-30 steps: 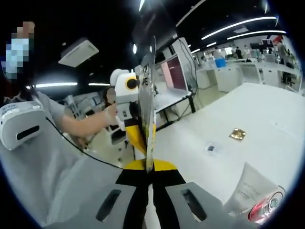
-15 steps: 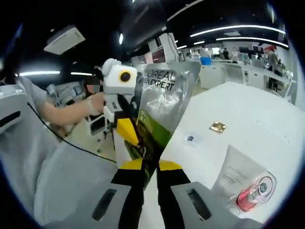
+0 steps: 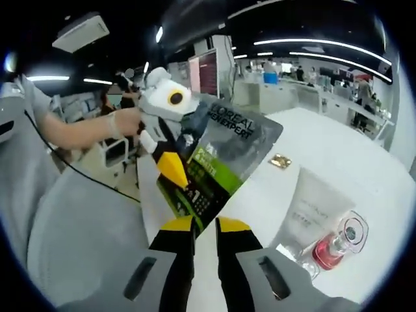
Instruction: Arrange the skincare products in the storage area until every visible bottle or jar stands upright without overlapping.
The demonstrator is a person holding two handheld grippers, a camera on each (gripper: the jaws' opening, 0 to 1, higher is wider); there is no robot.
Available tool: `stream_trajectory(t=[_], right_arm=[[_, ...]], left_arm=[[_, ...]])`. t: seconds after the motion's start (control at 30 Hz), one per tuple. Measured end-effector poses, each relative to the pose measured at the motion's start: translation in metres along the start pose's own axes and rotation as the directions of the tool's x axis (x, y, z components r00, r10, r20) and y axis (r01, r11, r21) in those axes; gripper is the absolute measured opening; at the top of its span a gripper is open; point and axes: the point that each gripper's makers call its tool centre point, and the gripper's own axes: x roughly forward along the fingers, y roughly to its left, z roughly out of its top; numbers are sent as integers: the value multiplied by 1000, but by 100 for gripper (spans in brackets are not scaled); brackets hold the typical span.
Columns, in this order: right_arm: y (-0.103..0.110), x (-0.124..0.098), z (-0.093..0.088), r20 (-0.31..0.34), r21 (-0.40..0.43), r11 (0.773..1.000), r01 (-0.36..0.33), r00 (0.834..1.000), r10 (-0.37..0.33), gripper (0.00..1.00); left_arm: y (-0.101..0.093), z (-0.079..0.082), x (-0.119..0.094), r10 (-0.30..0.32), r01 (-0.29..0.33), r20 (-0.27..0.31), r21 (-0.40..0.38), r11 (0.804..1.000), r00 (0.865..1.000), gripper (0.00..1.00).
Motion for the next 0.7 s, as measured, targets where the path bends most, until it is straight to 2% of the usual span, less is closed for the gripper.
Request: stream_trajectory(t=[0.23, 0.37, 0.47, 0.67, 0.7], right_arm=[[7, 10, -17, -61, -51, 999, -1, 998, -2, 12], [4, 16, -23, -75, -63, 998, 1, 997, -5, 13], [2, 20, -27, -88, -71, 997, 13, 996, -20, 14], [3, 26, -35, -113, -81, 996, 23, 993, -33, 12], [1, 27, -36, -122, -97, 995, 32, 991, -44, 12]], left_arm=[[13, -17, 14, 4, -7, -43, -75, 997, 999, 0], [15, -22, 23, 5, -12, -67, -98, 995, 998, 0], [21, -30, 29, 19, -31, -112, -107, 994, 994, 0], [29, -41, 41, 32, -58, -161, -163, 985, 986, 0], [28, -46, 44, 52, -80, -175, -160, 984, 983, 0]])
